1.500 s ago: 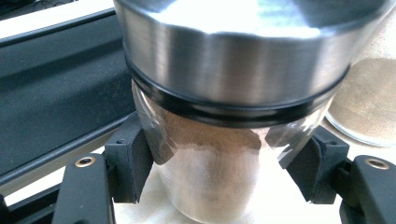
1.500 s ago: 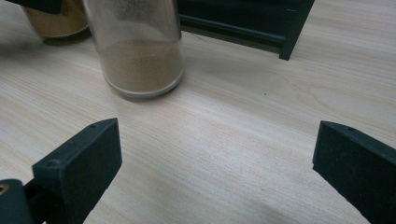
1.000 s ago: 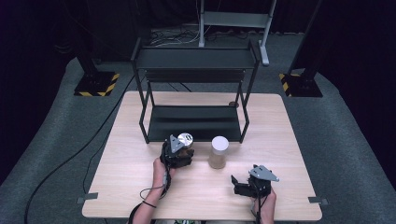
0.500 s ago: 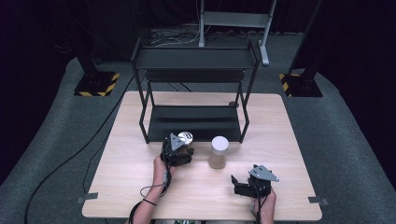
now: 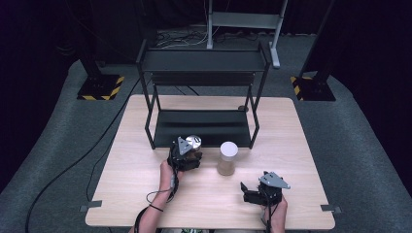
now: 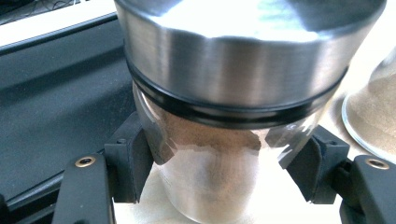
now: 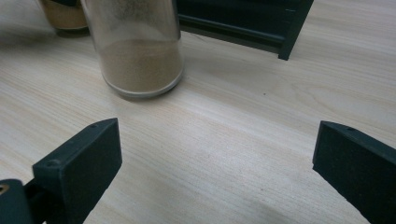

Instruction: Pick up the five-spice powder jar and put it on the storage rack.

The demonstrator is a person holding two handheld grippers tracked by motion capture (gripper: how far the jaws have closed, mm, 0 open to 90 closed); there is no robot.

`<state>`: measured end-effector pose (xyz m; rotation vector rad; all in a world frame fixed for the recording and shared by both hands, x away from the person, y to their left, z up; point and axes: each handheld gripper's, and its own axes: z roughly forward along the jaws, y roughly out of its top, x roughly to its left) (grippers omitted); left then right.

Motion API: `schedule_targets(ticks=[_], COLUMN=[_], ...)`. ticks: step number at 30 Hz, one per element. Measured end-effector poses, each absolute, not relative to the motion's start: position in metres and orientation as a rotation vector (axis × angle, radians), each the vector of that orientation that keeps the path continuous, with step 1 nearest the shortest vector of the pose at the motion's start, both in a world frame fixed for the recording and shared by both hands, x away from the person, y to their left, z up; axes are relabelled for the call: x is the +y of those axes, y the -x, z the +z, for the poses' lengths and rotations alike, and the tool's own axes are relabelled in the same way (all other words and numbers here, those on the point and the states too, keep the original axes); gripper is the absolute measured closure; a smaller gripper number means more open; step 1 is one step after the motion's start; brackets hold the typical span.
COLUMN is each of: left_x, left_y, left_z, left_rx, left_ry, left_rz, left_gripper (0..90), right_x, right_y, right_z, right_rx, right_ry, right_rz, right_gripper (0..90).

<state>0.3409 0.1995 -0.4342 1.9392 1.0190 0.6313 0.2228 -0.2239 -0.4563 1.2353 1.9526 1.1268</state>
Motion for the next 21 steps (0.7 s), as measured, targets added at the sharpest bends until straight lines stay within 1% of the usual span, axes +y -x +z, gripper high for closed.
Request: schedule_targets(ticks=[21], left_x=[0.1972], left_y=[-0.3510], left_z=[-0.4318], left_rx=[1.005], left_ry=[-1.940], left_rz=[0.634], left_gripper=[31.2], right_x=[-0.2235], right_y=[-0.2226], right_z=[-0.4563], right_rx=[1.951], right_ry=[-1.236], right_rz=[1.125], right_gripper=[0.0])
